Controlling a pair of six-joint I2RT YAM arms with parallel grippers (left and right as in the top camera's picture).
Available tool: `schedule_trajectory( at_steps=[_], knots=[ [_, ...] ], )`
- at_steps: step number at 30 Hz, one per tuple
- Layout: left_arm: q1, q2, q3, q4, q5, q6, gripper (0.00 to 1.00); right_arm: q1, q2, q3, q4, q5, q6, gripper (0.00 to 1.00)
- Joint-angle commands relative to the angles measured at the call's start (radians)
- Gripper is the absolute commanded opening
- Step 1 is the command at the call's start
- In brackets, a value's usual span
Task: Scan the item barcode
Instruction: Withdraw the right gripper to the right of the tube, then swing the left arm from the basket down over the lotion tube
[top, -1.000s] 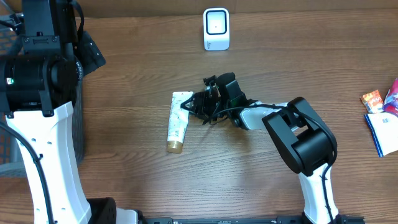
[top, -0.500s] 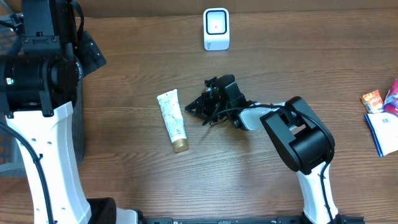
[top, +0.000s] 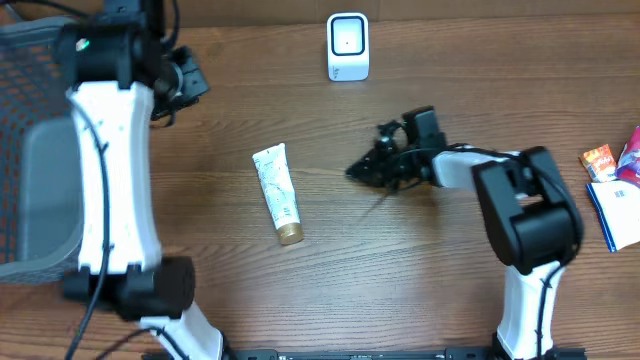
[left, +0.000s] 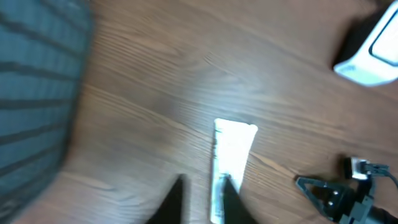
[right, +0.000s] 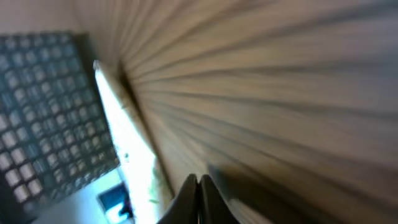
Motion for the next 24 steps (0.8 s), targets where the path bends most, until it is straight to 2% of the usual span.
schedule_trajectory(
  at_steps=[1,3,8,13,18,20,24],
  knots=[
    [-0.037,0.120,-0.002,0.011,0.109,0.012,0.04,-0.016,-0.084,-0.040,-0.200,0.193,-0.163,0.04],
    [-0.060,0.186,-0.002,0.010,0.163,0.013,0.04,-0.016,-0.119,-0.040,-0.332,0.271,-0.166,0.04],
    [-0.119,0.328,-0.002,-0.011,0.215,0.013,0.04,-0.014,-0.122,-0.041,-0.480,0.286,-0.179,0.04],
    [-0.177,0.424,-0.002,-0.087,0.214,0.031,0.04,-0.006,-0.122,-0.041,-0.509,0.292,-0.222,0.04],
    [-0.213,0.438,-0.003,-0.114,0.207,0.063,0.04,-0.009,-0.122,-0.041,-0.507,0.307,-0.222,0.04],
    [-0.228,0.437,-0.003,-0.104,0.167,0.080,0.04,-0.009,-0.122,-0.041,-0.505,0.315,-0.222,0.04],
    [-0.274,0.433,-0.009,-0.075,-0.013,0.047,0.05,-0.009,-0.122,-0.041,-0.513,0.320,-0.245,0.04]
  ],
)
